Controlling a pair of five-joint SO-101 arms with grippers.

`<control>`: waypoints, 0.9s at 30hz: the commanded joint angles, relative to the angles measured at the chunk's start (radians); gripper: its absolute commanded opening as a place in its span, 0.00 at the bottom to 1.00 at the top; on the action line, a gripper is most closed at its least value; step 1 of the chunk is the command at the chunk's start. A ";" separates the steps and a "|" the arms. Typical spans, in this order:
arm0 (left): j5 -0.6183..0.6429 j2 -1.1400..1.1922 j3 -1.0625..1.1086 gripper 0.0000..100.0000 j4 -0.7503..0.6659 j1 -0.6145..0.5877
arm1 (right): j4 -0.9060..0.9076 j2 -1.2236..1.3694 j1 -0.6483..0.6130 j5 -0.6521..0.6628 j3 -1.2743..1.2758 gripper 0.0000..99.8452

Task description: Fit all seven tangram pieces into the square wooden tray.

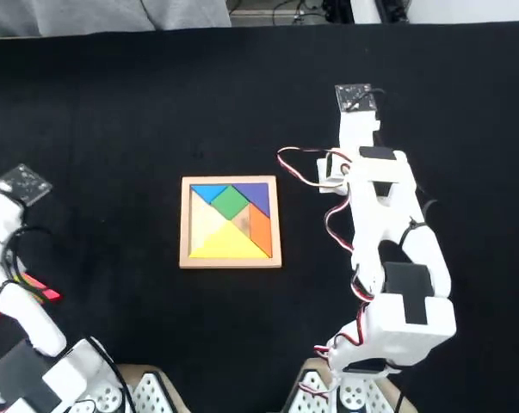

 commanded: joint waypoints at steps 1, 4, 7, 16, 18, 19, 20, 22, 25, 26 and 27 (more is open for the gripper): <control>-0.341 -0.031 0.076 0.44 -0.110 0.025 | -0.011 -0.007 -0.014 0.008 -0.033 0.05; -0.391 -0.031 0.131 0.43 -0.241 0.025 | -0.017 -0.007 -0.014 0.008 -0.021 0.05; -0.474 -0.031 0.199 0.43 -0.350 0.025 | -0.017 -0.007 -0.014 0.003 -0.016 0.05; -0.844 -0.029 0.217 0.43 -0.361 -0.036 | -0.060 -0.008 -0.006 0.000 0.019 0.05; -0.848 -0.029 0.217 0.43 -0.361 -0.054 | -0.063 -0.008 -0.006 0.000 0.021 0.05; -0.848 -0.031 0.217 0.43 -0.361 -0.070 | -0.066 -0.008 -0.006 0.000 0.022 0.05; -0.845 -0.031 0.217 0.43 -0.361 -0.084 | -0.066 -0.008 -0.006 0.000 0.022 0.05; -0.783 -0.031 0.220 0.43 -0.361 -0.097 | -0.068 -0.008 -0.006 0.000 0.021 0.05; -0.499 -0.043 0.214 0.43 -0.368 -0.090 | -0.068 -0.008 -0.009 0.000 0.019 0.05; -0.365 -0.043 0.194 0.43 -0.370 -0.073 | -0.068 -0.008 -0.011 0.000 0.019 0.05; -0.198 -0.043 0.165 0.43 -0.370 -0.061 | -0.068 -0.008 -0.011 0.000 0.019 0.05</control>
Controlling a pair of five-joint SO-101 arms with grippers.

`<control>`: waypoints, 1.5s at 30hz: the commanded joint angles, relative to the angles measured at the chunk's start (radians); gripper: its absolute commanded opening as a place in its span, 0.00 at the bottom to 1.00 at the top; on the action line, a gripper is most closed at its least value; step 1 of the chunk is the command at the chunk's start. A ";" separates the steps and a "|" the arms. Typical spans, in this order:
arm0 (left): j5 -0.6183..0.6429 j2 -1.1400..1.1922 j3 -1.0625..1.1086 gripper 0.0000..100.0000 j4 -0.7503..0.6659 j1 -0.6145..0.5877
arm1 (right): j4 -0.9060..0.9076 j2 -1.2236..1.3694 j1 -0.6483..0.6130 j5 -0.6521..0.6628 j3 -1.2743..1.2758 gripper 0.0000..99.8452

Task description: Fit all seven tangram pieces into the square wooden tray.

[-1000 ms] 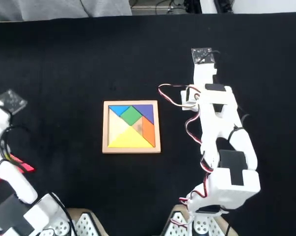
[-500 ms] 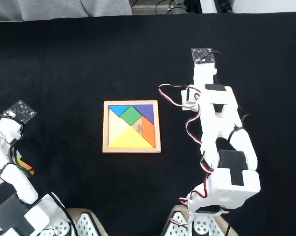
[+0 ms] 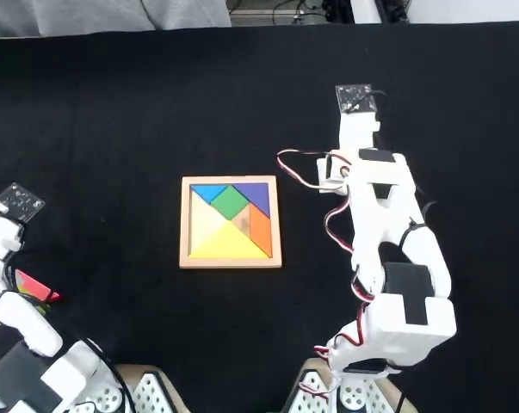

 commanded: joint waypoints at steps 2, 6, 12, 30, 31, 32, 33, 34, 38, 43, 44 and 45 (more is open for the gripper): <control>0.199 -0.043 -0.125 0.43 -0.015 0.044 | -0.017 -0.008 -0.012 0.000 -0.004 0.05; 1.172 -0.044 -0.246 0.43 0.029 -0.024 | -0.017 -0.008 -0.011 0.000 -0.002 0.05; 1.892 -0.044 -0.320 0.43 0.311 -0.071 | -0.009 -0.008 -0.012 0.006 -0.002 0.05; 2.071 -0.043 0.059 0.43 0.305 -0.104 | 0.028 -0.016 -0.014 0.008 -0.005 0.05; 2.101 -0.043 0.065 0.43 0.287 -0.110 | 0.028 -0.016 -0.014 0.008 -0.004 0.05; 2.134 -0.043 0.071 0.43 0.269 -0.114 | 0.028 -0.016 -0.014 0.008 -0.002 0.05; 2.165 -0.043 0.073 0.43 0.258 -0.116 | 0.028 -0.016 -0.014 0.008 -0.002 0.05; 2.193 -0.043 0.071 0.43 0.252 -0.122 | 0.029 -0.016 -0.014 0.008 -0.002 0.05; 2.265 -0.043 0.068 0.43 0.226 -0.145 | 0.029 -0.015 -0.014 0.008 -0.002 0.05; 2.302 -0.029 0.101 0.43 0.092 -0.174 | 0.029 -0.010 -0.014 0.008 -0.002 0.05; 2.302 -0.031 0.120 0.43 0.075 -0.171 | 0.029 -0.010 -0.014 0.008 -0.002 0.05; 2.302 -0.031 0.133 0.43 0.061 -0.156 | 0.029 -0.010 -0.014 0.008 -0.002 0.05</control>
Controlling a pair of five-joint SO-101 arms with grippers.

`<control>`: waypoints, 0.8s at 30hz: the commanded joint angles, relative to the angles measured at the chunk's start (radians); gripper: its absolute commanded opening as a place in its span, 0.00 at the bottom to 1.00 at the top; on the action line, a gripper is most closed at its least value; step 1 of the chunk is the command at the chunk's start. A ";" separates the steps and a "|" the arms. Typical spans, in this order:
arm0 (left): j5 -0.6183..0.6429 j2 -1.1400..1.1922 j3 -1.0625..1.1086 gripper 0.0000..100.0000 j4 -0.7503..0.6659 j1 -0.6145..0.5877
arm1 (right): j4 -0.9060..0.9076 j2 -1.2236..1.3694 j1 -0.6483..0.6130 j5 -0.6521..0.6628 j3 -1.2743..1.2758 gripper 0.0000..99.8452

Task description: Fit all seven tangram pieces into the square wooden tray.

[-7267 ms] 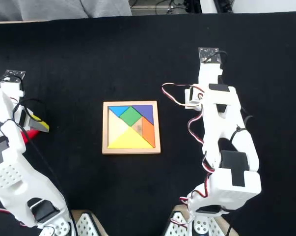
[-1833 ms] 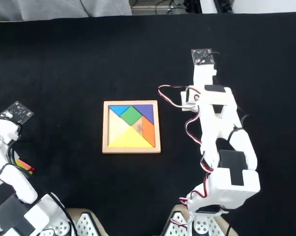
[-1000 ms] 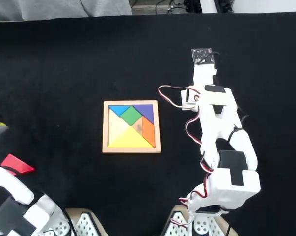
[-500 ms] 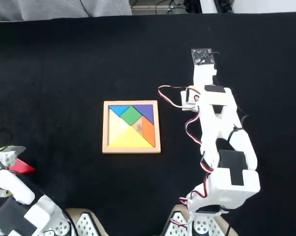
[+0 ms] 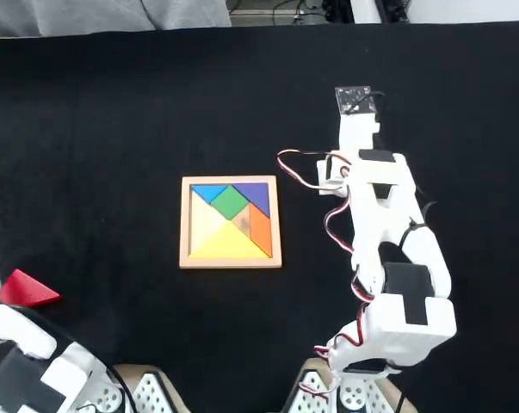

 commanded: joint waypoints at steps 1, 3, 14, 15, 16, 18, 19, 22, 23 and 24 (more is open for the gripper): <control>0.017 -0.020 0.047 0.43 -0.071 0.022 | 0.009 -0.010 -0.014 0.008 -0.002 0.05; 0.017 -0.020 0.059 0.43 -0.091 0.050 | 0.009 -0.010 -0.014 0.008 -0.002 0.05; 0.081 -0.018 0.056 0.43 -0.101 0.137 | 0.011 -0.010 -0.014 0.008 -0.001 0.05; 0.081 -0.018 0.058 0.43 -0.101 0.140 | 0.011 -0.010 -0.014 0.008 -0.001 0.05; 0.081 -0.018 0.058 0.43 -0.101 0.140 | 0.011 -0.010 -0.014 0.008 -0.001 0.05; 0.081 -0.017 0.058 0.43 -0.101 0.139 | 0.011 -0.010 -0.014 0.008 -0.001 0.05; 0.081 -0.012 0.059 0.43 -0.101 0.139 | 0.011 -0.010 -0.014 0.008 -0.001 0.05; 0.081 0.060 0.041 0.43 -0.109 0.136 | 0.011 -0.010 -0.014 0.008 -0.001 0.05; 0.081 0.103 0.025 0.43 -0.124 0.134 | 0.011 -0.010 -0.014 0.008 -0.001 0.05; 0.081 0.150 0.007 0.43 -0.132 0.133 | 0.011 -0.010 -0.014 0.008 -0.001 0.05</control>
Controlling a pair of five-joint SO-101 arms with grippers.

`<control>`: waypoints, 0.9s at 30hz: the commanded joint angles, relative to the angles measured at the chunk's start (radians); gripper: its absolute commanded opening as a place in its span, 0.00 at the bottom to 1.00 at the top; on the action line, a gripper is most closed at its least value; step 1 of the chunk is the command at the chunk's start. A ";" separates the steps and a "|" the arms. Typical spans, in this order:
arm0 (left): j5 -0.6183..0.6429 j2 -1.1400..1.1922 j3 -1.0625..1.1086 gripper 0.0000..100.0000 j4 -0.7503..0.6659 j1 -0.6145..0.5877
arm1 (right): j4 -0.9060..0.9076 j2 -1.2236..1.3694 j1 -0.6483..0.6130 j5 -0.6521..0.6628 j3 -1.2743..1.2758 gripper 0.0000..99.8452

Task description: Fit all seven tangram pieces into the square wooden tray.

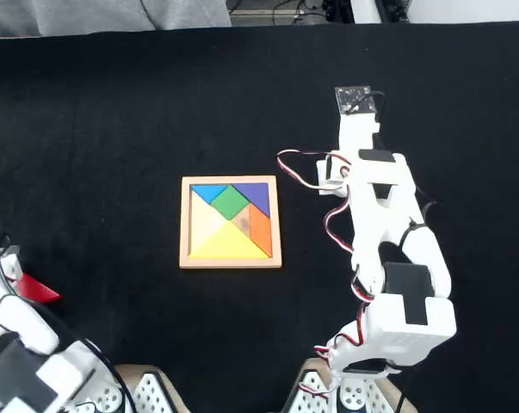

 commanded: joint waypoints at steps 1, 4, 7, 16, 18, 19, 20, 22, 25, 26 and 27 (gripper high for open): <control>0.011 0.155 -0.084 0.43 -0.025 -0.004 | 0.011 -0.010 -0.014 0.008 -0.001 0.05; 0.009 0.272 -0.214 0.43 0.086 -0.024 | 0.011 -0.010 -0.014 0.008 -0.001 0.05; 0.006 0.347 -0.317 0.43 0.210 -0.027 | 0.011 -0.010 -0.014 0.008 -0.001 0.05; 0.006 0.382 -0.351 0.43 0.226 -0.035 | 0.011 -0.010 -0.014 0.008 -0.001 0.05; 0.005 0.384 -0.335 0.43 0.198 -0.039 | 0.011 -0.010 -0.014 0.008 -0.001 0.05; 0.005 0.384 -0.320 0.43 0.187 -0.041 | 0.011 -0.010 -0.014 0.008 -0.001 0.05; 0.005 0.384 -0.308 0.43 0.176 -0.041 | 0.011 -0.010 -0.014 0.008 -0.001 0.05; 0.005 0.382 -0.302 0.43 0.175 -0.044 | 0.011 -0.010 -0.014 0.008 -0.001 0.05; 0.005 0.382 -0.305 0.43 0.176 -0.050 | 0.011 -0.012 -0.014 0.008 -0.001 0.05; 0.005 0.382 -0.303 0.43 0.176 -0.050 | 0.011 -0.012 -0.014 0.008 -0.001 0.05; 0.005 0.382 -0.302 0.43 0.176 -0.050 | 0.011 -0.012 -0.014 0.008 -0.001 0.05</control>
